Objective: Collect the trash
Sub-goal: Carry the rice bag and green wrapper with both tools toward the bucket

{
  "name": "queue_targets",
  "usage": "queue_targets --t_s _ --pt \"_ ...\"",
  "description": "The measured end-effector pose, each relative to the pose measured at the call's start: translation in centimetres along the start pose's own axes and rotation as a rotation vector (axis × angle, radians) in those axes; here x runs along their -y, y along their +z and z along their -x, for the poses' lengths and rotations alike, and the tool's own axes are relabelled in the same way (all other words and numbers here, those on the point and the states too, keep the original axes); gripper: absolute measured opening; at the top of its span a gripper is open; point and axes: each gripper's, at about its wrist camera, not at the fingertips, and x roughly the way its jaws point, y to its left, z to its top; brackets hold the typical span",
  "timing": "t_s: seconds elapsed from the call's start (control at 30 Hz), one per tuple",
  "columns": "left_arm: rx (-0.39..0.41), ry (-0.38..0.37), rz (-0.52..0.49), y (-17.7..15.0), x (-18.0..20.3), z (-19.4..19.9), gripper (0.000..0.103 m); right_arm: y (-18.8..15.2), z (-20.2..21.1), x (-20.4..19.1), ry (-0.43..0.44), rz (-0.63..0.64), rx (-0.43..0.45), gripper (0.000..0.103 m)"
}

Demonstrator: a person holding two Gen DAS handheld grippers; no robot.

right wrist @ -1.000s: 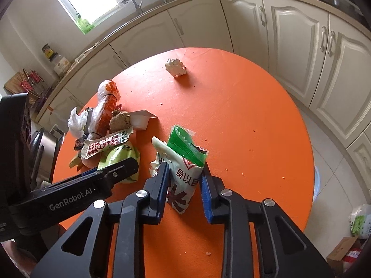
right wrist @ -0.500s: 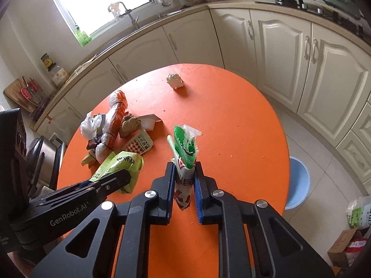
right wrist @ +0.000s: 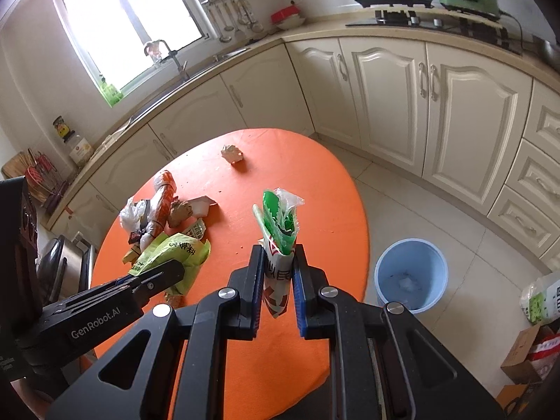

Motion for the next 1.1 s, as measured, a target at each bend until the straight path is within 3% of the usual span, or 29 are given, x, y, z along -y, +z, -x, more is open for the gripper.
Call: queue_targets --t_s 0.47,1.1 --pt "-0.058 -0.036 -0.159 1.1 9.9 -4.4 0.014 0.5 3.7 9.6 -0.061 -0.160 0.071 0.015" --pt "-0.189 -0.007 -0.390 4.3 24.7 -17.8 0.014 1.3 3.2 23.3 -0.151 -0.382 0.073 0.015"
